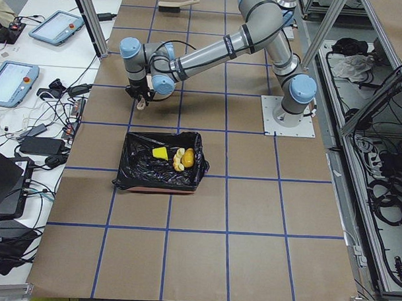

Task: Sweep and dump trash into bin
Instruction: 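Lower the empty dustpan back onto the table with the left gripper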

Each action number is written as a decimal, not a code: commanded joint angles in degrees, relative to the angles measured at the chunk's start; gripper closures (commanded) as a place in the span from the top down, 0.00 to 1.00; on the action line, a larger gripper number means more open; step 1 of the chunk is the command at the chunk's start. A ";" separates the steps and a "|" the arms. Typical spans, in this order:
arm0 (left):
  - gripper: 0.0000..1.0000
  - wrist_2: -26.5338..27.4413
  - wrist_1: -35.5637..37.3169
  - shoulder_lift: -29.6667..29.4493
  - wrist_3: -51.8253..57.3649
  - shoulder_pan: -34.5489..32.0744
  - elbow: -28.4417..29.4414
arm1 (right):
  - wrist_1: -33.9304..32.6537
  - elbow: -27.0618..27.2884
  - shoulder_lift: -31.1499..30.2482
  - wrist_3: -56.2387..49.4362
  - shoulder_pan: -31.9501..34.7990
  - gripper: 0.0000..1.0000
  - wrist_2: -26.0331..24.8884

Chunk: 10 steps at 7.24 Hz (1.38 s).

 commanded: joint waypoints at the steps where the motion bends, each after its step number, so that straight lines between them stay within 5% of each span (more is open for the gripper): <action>1: 0.52 0.04 0.00 0.00 -0.90 -0.09 -0.53 | 0.20 0.00 0.08 -0.11 -0.09 1.00 -0.50; 3: 0.66 0.22 0.00 0.87 -0.90 -0.26 -0.71 | 0.11 0.17 0.17 -0.55 0.00 1.00 -4.98; 6: 0.66 0.48 -1.57 5.51 -4.30 -0.79 0.17 | 0.11 0.26 -0.01 -0.55 0.00 1.00 -4.38; 10: 0.75 0.65 -8.69 13.51 -29.13 -5.98 0.26 | -0.50 0.26 -0.19 -0.64 0.35 1.00 -0.87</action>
